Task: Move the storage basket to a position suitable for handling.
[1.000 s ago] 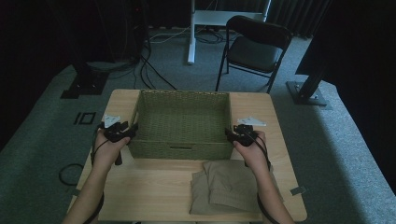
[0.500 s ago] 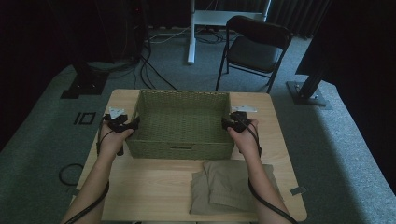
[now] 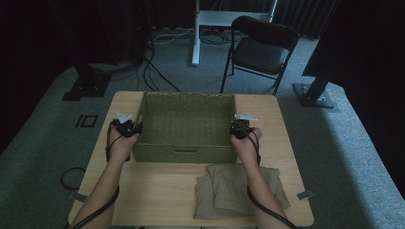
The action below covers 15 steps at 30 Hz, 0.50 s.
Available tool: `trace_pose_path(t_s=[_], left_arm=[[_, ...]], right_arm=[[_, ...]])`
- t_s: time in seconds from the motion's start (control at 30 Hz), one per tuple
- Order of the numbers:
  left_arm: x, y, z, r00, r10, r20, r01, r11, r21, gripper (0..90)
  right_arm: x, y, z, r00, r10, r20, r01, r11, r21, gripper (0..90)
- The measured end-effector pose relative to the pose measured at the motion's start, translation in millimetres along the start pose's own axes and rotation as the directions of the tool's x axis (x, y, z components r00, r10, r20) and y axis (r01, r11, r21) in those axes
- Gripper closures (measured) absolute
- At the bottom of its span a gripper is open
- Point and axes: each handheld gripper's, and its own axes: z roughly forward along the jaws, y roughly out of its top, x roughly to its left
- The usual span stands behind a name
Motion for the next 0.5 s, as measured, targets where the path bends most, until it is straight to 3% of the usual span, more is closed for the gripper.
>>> trace_pose_path(t_s=[0.5], left_arm=[[-21.8,2.4,6.2,1.0,0.005,0.006,-0.005,1.0,0.008,80.2]], right_arm=[[-19.5,0.3,-1.5,0.9999,-0.014,0.008,0.014,0.9998,0.015,79.3]])
